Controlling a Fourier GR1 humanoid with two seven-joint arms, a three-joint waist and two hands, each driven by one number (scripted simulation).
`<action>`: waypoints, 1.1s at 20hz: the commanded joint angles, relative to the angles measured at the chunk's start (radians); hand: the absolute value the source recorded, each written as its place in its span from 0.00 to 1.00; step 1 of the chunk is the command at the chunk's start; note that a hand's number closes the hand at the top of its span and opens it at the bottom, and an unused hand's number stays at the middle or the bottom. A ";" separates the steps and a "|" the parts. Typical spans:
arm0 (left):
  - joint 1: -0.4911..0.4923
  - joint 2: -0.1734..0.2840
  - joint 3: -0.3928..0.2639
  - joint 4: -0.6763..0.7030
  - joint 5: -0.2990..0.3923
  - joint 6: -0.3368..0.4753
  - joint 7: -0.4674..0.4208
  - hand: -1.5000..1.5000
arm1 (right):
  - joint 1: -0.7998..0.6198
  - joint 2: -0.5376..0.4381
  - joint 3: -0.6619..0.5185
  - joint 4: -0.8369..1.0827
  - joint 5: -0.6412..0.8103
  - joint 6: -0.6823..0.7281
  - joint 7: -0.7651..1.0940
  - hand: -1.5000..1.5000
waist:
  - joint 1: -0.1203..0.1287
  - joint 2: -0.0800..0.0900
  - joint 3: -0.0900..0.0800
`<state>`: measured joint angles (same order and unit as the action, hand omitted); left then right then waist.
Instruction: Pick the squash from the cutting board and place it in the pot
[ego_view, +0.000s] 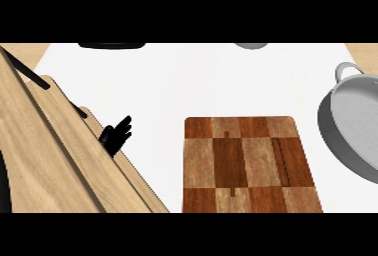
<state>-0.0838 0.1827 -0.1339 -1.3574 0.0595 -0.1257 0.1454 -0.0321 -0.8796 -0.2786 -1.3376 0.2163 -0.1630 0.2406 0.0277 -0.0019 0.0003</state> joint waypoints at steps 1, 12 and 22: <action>-0.018 -0.029 -0.002 0.000 -0.017 0.027 -0.013 0.50 | -0.124 -0.023 0.115 0.142 0.127 0.026 0.032 1.00 | 0.006 0.009 0.000; -0.059 -0.015 0.004 0.045 -0.011 -0.017 -0.015 0.50 | -0.393 0.036 0.305 0.523 0.295 0.292 0.233 1.00 | 0.034 0.021 0.001; -0.053 -0.044 0.005 0.030 -0.019 0.009 0.008 0.50 | -0.581 0.182 0.197 0.752 0.269 0.120 0.085 0.00 | 0.000 0.014 0.003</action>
<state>-0.1058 0.1555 -0.1335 -1.3352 0.0412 -0.1287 0.1468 -0.5784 -0.7385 -0.0164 -0.6253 0.5214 0.0703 0.4294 0.0405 0.0040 0.0027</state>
